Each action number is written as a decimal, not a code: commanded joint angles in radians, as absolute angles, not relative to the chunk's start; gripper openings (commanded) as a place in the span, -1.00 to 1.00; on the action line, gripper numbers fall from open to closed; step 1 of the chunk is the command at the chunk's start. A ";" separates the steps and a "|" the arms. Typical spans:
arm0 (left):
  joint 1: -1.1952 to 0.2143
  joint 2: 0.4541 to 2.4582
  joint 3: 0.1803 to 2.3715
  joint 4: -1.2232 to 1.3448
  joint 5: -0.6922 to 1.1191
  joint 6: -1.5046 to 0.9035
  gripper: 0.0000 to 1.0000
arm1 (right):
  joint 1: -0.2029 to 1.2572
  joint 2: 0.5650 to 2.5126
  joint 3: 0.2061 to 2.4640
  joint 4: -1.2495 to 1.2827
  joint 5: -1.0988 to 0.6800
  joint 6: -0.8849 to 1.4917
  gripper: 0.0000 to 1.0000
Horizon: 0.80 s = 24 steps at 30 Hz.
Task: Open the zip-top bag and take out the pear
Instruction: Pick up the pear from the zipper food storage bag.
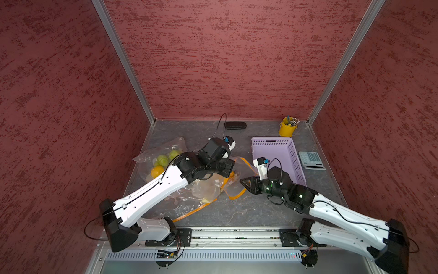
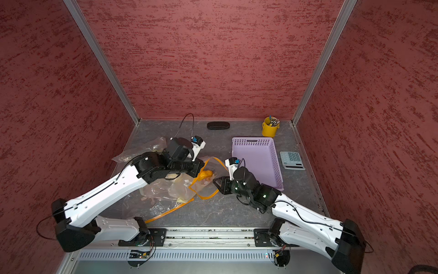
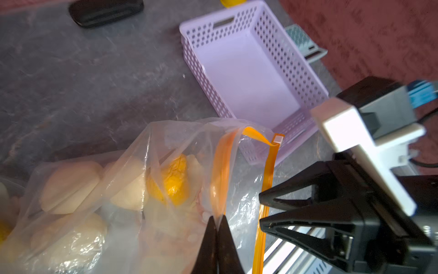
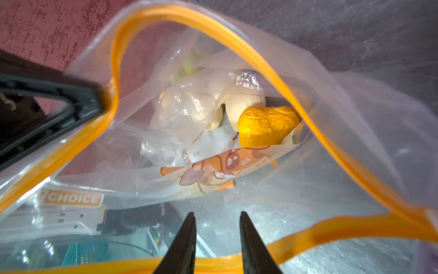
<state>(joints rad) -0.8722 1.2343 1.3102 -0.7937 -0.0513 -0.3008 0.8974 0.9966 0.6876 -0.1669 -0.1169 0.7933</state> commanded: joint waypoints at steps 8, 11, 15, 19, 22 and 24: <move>-0.981 1.127 1.085 -0.420 -0.283 -0.422 -1.00 | 0.890 1.136 0.730 0.152 -0.036 0.972 -0.85; -1.017 1.112 1.038 -0.386 -0.346 -0.447 -1.00 | 0.890 1.197 0.708 0.239 -0.041 1.070 -0.93; -1.063 1.084 0.998 -0.349 -0.411 -0.461 -1.00 | 0.899 1.267 0.633 0.362 -0.004 1.198 -0.99; -1.090 1.071 0.970 -0.325 -0.437 -0.486 -1.00 | 0.954 1.318 0.564 0.502 0.117 1.272 -1.00; -1.107 1.069 0.958 -0.321 -0.452 -0.503 -1.00 | 0.989 1.378 0.567 0.590 0.121 1.266 -1.00; -1.107 1.067 0.959 -0.323 -0.445 -0.504 -1.00 | 1.002 1.419 0.595 0.581 0.107 1.258 -1.00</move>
<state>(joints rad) -1.1019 1.0790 0.9630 -0.3717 -0.4137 -0.4835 0.9821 1.3869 0.5602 0.4644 0.0662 1.2335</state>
